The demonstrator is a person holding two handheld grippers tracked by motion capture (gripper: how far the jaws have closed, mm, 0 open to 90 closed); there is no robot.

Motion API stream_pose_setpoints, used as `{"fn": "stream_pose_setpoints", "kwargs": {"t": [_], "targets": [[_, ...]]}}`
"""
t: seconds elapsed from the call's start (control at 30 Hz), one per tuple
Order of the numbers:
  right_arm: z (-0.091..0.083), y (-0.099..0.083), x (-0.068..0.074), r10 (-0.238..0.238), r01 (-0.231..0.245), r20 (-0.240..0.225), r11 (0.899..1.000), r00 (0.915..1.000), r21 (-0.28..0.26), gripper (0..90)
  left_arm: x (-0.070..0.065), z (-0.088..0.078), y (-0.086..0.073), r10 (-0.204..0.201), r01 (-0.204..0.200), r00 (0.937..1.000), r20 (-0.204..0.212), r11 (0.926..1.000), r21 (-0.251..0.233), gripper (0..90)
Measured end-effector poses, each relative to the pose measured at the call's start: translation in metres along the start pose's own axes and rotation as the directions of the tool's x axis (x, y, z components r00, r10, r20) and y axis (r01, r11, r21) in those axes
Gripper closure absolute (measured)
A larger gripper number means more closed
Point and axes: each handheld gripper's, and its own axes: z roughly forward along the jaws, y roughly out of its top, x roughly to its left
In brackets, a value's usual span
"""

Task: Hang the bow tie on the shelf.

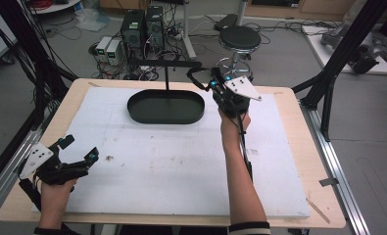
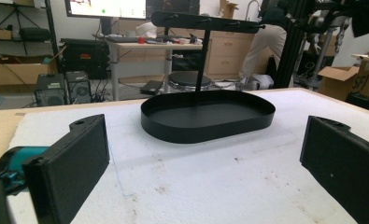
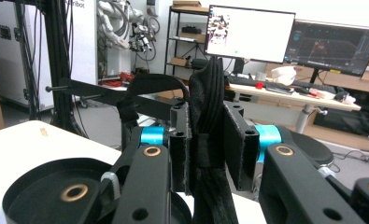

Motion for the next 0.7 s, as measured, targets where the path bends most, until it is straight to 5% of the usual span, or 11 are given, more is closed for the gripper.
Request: {"fn": "stream_pose_setpoints", "kwargs": {"t": [0.7], "targets": [[0.061,-0.02,-0.002,0.067,-0.066,0.035,0.998,0.9971,-0.012,73.8,0.003,0.0,0.0,-0.006,0.006,1.0,0.002,1.0,0.001,1.8]]}}
